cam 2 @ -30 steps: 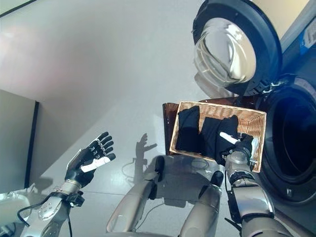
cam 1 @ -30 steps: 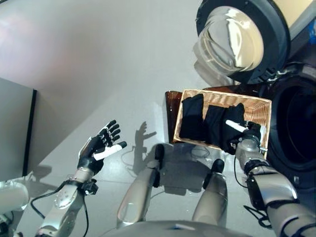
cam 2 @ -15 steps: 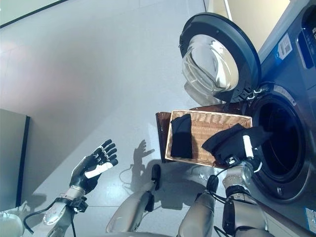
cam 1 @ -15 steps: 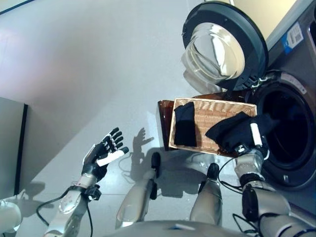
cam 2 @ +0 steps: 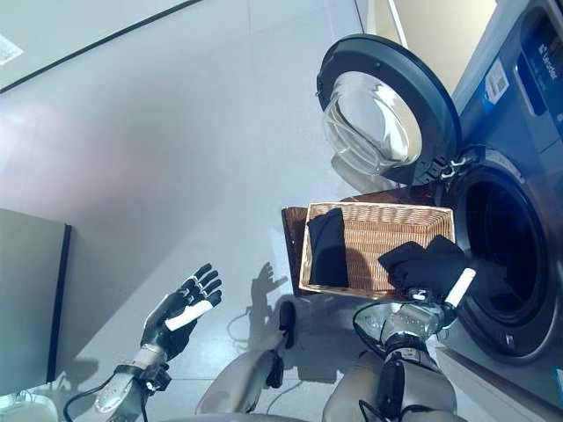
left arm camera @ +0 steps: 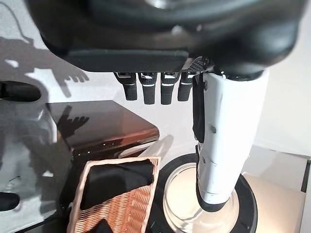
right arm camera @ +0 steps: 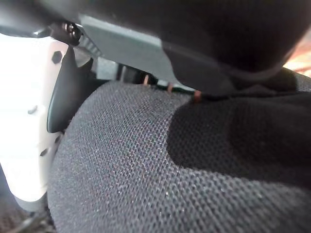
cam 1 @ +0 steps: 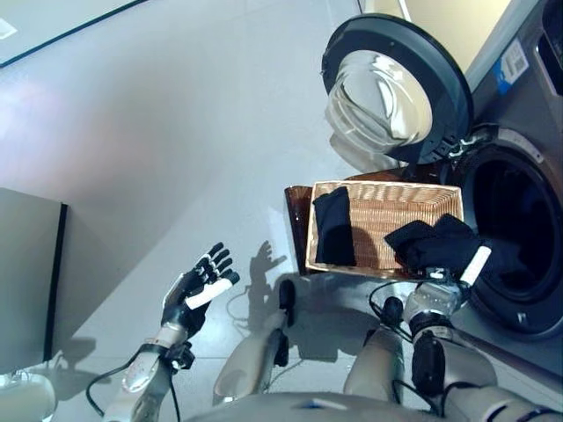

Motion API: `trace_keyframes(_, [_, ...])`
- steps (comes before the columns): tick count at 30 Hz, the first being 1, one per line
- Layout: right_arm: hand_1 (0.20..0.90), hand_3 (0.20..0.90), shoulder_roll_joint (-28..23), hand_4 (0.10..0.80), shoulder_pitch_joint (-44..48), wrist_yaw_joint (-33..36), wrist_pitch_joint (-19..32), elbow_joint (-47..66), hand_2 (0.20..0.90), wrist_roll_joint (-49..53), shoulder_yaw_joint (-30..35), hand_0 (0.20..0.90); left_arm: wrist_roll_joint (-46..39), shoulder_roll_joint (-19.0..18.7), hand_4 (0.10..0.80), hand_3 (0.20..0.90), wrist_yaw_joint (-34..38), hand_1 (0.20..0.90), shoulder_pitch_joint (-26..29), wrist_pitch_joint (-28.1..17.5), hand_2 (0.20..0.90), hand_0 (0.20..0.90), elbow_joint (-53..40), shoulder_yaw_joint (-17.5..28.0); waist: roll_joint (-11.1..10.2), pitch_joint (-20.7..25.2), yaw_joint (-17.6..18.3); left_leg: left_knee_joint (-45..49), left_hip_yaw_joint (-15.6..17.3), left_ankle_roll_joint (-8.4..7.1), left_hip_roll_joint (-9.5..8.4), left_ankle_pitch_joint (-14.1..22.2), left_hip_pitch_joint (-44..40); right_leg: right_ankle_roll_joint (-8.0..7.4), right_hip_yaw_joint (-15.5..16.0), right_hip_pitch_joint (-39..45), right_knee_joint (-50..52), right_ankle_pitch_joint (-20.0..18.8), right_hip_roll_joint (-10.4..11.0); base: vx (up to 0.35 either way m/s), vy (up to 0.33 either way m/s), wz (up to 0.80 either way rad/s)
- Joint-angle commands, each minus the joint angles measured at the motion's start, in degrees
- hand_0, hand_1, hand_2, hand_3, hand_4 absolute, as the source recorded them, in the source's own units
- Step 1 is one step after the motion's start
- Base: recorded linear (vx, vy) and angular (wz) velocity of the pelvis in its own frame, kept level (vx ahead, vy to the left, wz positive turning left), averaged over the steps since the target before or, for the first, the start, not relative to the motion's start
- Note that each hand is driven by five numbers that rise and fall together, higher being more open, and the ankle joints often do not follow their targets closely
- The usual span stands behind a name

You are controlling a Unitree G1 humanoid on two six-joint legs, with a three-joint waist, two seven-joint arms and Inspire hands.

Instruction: Pick up the clothes and place them into the washing machine

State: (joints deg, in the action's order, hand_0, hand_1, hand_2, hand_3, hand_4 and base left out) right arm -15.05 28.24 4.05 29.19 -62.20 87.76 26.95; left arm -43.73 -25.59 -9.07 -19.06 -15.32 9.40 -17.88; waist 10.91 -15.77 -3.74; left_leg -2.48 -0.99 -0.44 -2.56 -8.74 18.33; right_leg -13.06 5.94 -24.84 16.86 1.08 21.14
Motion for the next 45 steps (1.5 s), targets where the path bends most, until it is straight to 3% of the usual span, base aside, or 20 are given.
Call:
trace_keyframes(1, [0.200,0.200,-8.0,0.300,5.3,0.8,4.7,1.6,0.200,-3.5,-0.6,0.200,-0.5,-0.8,0.800,0.900,-1.2,0.900,-0.2,-3.3,0.900,0.900,-3.9,1.1,0.7,0.2,-0.4,2.1,-1.9,-6.78,4.88,5.3,-2.7,-0.75,-1.8,-2.9,-1.9,-7.1,1.3,-0.027,0.005,-0.10])
trace_keyframes(6, [0.200,0.200,-13.0,0.300,9.3,3.9,5.2,0.9,0.200,-5.7,-0.6,0.200,0.2,-1.8,0.800,0.900,-1.0,0.900,-0.2,-3.5,0.900,0.900,-5.0,1.0,1.7,0.3,-0.8,1.9,-1.8,-7.00,4.79,4.8,-2.2,-0.75,-2.2,-3.9,-1.0,-6.7,1.5,-0.005,0.005,-0.03])
trace_keyframes(7, [0.200,0.200,-16.7,0.300,11.7,6.9,6.9,0.2,0.200,-6.1,1.0,0.200,0.5,-2.4,0.800,0.900,-0.7,0.900,-0.3,-3.8,0.900,0.900,-5.5,0.6,2.5,0.4,-1.0,1.9,-2.0,-7.02,4.73,4.6,-1.9,-0.69,-2.3,-4.4,-0.2,-6.1,1.4,-0.030,-0.007,0.06])
trace_keyframes(15, [0.200,0.200,-28.0,0.300,18.9,16.7,7.6,-2.5,0.200,-11.5,1.1,0.200,0.9,-3.9,0.800,0.900,0.4,0.900,-0.5,-3.7,0.900,0.900,-7.0,-0.4,5.0,0.7,-1.7,1.2,-2.2,-7.37,4.50,3.8,-1.1,-0.66,-2.4,-6.0,2.3,-5.0,2.1,-0.021,0.004,0.08])
trace_keyframes(24, [0.200,0.200,-36.2,0.300,19.3,21.8,9.7,-2.6,0.200,-12.8,3.9,0.200,0.4,-4.1,0.800,0.900,1.2,0.900,-0.7,-3.5,0.900,0.900,-8.0,0.1,6.8,1.0,-0.6,1.0,-2.5,-7.38,4.17,3.9,-1.1,-0.49,-2.9,-7.1,4.7,-3.9,2.4,-0.005,0.007,0.09])
trace_keyframes(31, [0.200,0.200,-39.7,0.300,18.5,22.2,10.4,-3.0,0.200,-12.9,4.5,0.200,-0.6,-4.6,0.800,0.900,1.2,0.900,-1.0,-3.7,0.900,0.900,-8.5,0.9,6.8,0.4,0.4,4.7,-1.9,-6.97,4.05,6.0,-0.3,-0.36,-4.3,-8.9,7.0,-3.4,2.4,-0.002,0.002,0.02])
trace_keyframes(40, [0.200,0.200,-37.1,0.300,17.1,21.4,10.0,-4.5,0.200,-12.9,4.0,0.200,-0.7,-5.0,0.800,0.900,0.9,0.900,-1.2,-4.0,0.900,0.900,-8.1,1.3,6.8,0.6,0.9,6.0,-0.7,-6.69,3.68,6.6,0.7,-0.30,-5.6,-9.9,7.3,-3.6,2.5,0.001,0.010,-0.04])
trace_keyframes(41, [0.496,0.496,-36.7,0.512,16.9,21.5,10.0,-4.8,0.496,-13.0,4.0,0.496,-0.6,-5.1,0.800,0.900,1.0,0.900,-1.1,-4.0,0.900,0.900,-8.0,1.5,6.8,0.8,0.9,5.8,-0.7,-6.71,3.65,6.5,0.7,-0.29,-5.6,-9.9,7.2,-3.7,2.5,0.000,0.000,0.00])
trace_keyframes(42, [0.900,0.900,-36.2,0.800,16.9,21.6,9.7,-5.1,0.900,-12.9,4.0,0.900,-0.7,-5.1,0.800,0.900,1.0,0.900,-1.2,-4.0,0.900,0.900,-8.0,1.6,6.8,0.9,0.8,5.6,-0.7,-6.70,3.64,6.3,0.6,-0.29,-5.6,-9.9,7.0,-3.8,2.5,0.000,0.000,0.00])
trace_keyframes(45, [0.900,0.900,-35.5,0.800,16.9,22.4,8.9,-7.1,0.900,-12.3,3.7,0.900,-0.8,-5.4,0.800,0.900,1.5,0.900,-1.4,-3.9,0.900,0.900,-8.2,1.8,6.6,1.4,0.6,4.9,-0.6,-6.65,3.56,6.1,0.3,-0.22,-5.6,-9.7,6.5,-4.2,2.4,0.000,0.000,0.00])
